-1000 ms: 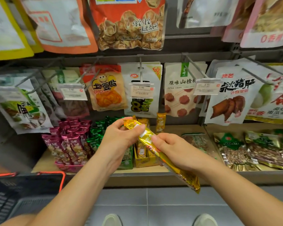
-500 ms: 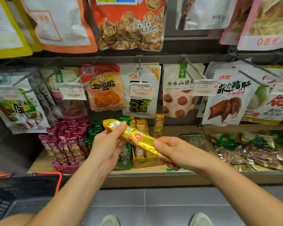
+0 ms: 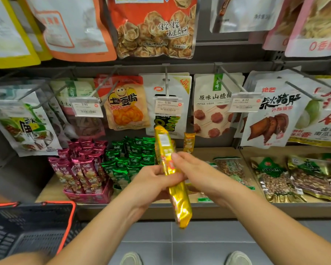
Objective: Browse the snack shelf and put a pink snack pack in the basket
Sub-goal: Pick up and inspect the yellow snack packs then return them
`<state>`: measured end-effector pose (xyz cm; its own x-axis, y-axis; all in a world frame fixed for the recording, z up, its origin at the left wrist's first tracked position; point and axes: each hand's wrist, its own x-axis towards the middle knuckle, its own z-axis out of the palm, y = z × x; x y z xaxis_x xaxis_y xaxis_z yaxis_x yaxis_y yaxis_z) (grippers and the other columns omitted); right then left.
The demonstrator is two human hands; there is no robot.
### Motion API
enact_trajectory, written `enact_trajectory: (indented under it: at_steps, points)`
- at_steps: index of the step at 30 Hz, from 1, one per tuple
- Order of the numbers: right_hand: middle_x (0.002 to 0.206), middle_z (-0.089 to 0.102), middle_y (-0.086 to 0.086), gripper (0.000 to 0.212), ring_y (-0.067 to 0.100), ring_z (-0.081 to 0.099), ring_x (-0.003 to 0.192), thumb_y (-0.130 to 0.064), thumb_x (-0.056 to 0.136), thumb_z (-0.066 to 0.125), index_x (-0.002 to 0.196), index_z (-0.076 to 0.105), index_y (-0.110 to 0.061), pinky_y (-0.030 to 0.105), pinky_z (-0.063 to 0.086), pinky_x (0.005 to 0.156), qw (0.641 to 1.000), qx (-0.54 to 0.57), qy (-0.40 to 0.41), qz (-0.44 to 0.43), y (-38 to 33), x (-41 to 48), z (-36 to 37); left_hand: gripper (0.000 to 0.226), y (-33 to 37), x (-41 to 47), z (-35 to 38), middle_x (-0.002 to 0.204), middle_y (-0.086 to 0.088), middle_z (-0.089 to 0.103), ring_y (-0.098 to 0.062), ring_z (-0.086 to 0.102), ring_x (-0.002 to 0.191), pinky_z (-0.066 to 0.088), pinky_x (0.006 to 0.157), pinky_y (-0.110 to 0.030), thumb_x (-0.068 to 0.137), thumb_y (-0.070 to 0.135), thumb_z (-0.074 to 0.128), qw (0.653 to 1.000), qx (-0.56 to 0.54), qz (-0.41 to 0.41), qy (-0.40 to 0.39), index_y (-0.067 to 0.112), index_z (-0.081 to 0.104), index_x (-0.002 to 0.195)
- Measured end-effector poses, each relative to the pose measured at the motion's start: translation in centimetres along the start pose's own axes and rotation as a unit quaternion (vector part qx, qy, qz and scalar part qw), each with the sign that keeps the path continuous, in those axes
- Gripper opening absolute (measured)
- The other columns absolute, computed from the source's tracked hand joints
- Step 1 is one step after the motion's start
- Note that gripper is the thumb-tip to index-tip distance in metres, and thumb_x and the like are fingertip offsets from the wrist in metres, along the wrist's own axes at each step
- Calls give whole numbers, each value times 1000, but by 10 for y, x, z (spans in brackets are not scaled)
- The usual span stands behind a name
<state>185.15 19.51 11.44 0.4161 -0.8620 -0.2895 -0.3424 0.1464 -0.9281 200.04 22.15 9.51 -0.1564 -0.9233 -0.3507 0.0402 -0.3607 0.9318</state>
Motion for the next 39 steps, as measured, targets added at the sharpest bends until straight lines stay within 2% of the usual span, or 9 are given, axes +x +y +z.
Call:
enact_trajectory:
  at_steps: [5,10,16,20,24,27,32,36,39]
  points:
    - [108,71,13,45,20,69,85,-22,94,63,135,46,-26,35,58,74,983,165,74,-30,4,10,-6,30,-4,-6,10,83,-3,75,-11,69,72,52,64,-21,68,24,83,997,53,-9,-48,11,73,93]
    - [110,65,10,51,25,67,91,-10,94,61,137,44,-33,40,59,63,944,281,167,-45,8,14,-26,50,-2,-10,3,78,1,74,-9,66,69,50,63,-22,53,42,81,993,114,-8,-25,14,73,93]
    - [112,63,11,38,27,65,96,-12,97,57,132,47,-22,39,59,61,924,323,204,-21,15,19,-37,43,-1,-18,-10,77,-2,70,-13,64,67,54,66,-26,82,32,71,979,188,-10,-77,11,59,118]
    - [117,61,12,35,29,63,100,-13,98,55,132,47,-19,45,59,69,907,355,225,7,15,22,-42,25,10,-23,-20,68,1,66,-10,59,59,48,56,-21,88,38,64,962,250,61,-91,16,66,100]
    - [112,63,14,28,32,67,95,-20,97,57,124,49,-21,48,60,68,903,373,210,37,13,22,-42,33,15,-24,-23,68,3,63,-7,51,55,41,52,-17,85,43,65,939,311,128,-66,14,71,99]
    - [107,67,10,27,25,69,92,-29,90,68,113,55,-23,39,58,63,910,337,233,59,12,22,-46,50,18,-25,-32,86,8,74,-6,66,74,53,71,-25,71,56,65,908,382,172,-30,29,71,113]
    - [86,68,10,16,20,65,79,-15,85,73,97,63,-12,25,52,55,916,318,227,87,14,18,-54,51,27,-24,-47,108,22,64,10,59,92,41,73,-4,73,59,56,929,292,211,81,44,58,122]
    - [94,70,12,23,22,66,84,-8,81,74,100,61,-10,24,53,55,931,296,189,96,14,16,-57,30,25,-19,-52,93,15,60,3,54,62,43,65,-22,95,32,57,949,216,175,148,44,57,123]
    - [102,71,14,35,23,69,89,-4,80,75,106,54,-13,26,54,58,942,273,170,98,15,15,-59,35,24,-14,-55,70,10,59,-10,47,56,39,60,-37,94,15,54,946,186,163,209,35,62,122]
